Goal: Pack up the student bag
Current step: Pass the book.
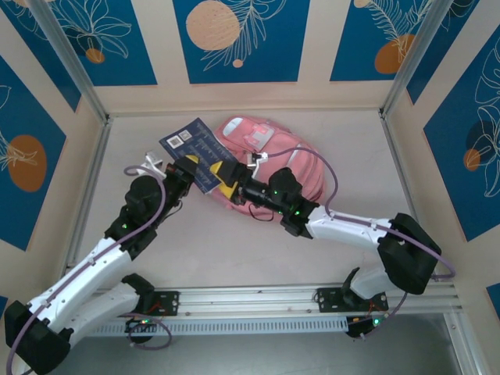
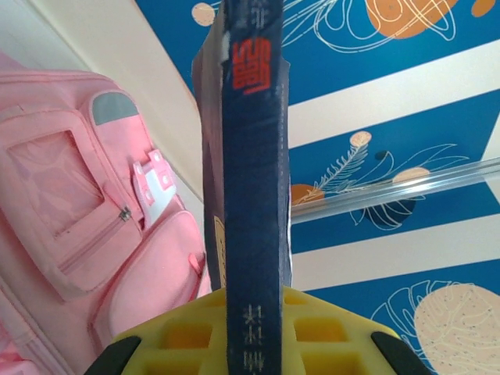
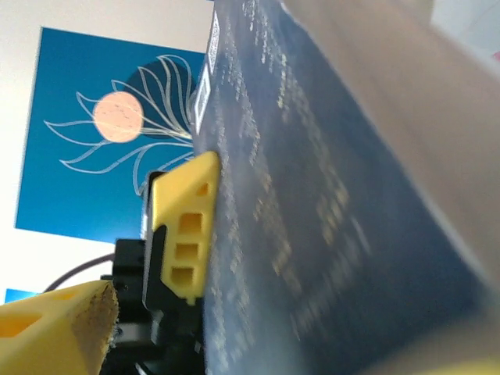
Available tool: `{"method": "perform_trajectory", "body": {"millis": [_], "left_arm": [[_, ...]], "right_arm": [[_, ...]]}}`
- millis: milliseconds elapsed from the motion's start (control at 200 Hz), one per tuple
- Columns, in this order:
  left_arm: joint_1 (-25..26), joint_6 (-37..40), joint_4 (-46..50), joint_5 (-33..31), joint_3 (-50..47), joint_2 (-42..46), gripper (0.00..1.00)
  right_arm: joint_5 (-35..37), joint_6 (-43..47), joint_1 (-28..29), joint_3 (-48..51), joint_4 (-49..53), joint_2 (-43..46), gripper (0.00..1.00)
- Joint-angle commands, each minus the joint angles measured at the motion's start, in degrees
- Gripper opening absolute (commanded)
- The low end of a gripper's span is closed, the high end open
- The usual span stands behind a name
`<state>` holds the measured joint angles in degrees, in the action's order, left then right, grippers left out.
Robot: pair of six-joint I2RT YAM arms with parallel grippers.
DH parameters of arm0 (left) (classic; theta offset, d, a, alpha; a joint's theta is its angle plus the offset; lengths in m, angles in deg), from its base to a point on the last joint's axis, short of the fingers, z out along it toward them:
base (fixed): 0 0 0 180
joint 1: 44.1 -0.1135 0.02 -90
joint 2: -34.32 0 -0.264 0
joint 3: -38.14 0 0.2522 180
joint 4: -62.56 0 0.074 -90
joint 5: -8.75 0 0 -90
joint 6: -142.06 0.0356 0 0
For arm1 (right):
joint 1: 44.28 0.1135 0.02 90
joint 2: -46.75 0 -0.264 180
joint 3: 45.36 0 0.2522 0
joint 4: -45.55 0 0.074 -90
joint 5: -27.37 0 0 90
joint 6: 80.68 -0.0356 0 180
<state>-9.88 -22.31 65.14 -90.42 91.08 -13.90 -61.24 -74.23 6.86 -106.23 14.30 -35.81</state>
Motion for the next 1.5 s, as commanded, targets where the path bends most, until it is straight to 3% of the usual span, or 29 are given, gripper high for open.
{"method": "perform_trajectory", "body": {"millis": [0,160,335,430,580,665,800,935,1040,1135,1295,1385,1495], "left_arm": [[1.62,-1.64,-5.42,-3.32,1.61,0.58,0.00],[3.31,-1.49,-5.08,-5.08,1.25,0.51,0.00],[4.79,-1.35,-4.49,-5.76,1.42,-0.61,0.00],[5.64,-0.80,-2.55,-5.73,2.24,-1.71,0.02],[5.95,1.30,-0.88,-5.32,2.36,-2.84,0.38],[5.89,3.62,-0.44,-5.85,1.70,-2.38,0.53],[5.70,10.70,3.65,-4.38,3.72,-4.14,0.57],[5.28,10.15,-0.39,0.48,3.01,-7.41,0.57],[5.27,9.14,-2.12,3.31,3.27,-9.75,0.54],[5.30,8.08,-3.80,4.05,2.77,-10.56,0.43],[5.26,5.92,-4.68,2.15,1.06,-9.04,0.00],[5.30,3.34,-4.60,-0.12,-0.72,-7.35,0.00],[5.33,0.50,-5.52,-2.01,-3.13,-5.85,0.00]], "right_arm": [[3.00,-2.70,0.65,-2.20,-7.14,-2.11,0.76],[7.75,-1.48,1.80,-1.86,-7.46,-1.66,0.40],[10.87,-0.06,2.42,-1.19,-4.33,0.08,0.11],[12.52,0.85,2.56,-0.22,-1.12,2.60,0.00],[13.31,2.02,1.14,2.96,2.84,7.51,0.00],[12.19,1.44,-0.55,5.81,3.82,10.36,0.00],[8.37,-0.73,-2.82,9.29,3.14,13.10,0.00],[5.35,-0.79,-3.71,10.99,2.63,14.78,0.00],[3.83,-0.76,-4.11,11.95,1.90,15.58,0.00],[3.36,-0.24,-4.29,12.39,2.23,16.40,0.00],[4.81,0.58,-4.29,13.57,3.80,18.35,0.00],[6.45,0.48,-4.21,14.19,3.67,19.12,0.02],[11.36,0.49,-3.06,15.18,2.85,20.28,0.20]]}}
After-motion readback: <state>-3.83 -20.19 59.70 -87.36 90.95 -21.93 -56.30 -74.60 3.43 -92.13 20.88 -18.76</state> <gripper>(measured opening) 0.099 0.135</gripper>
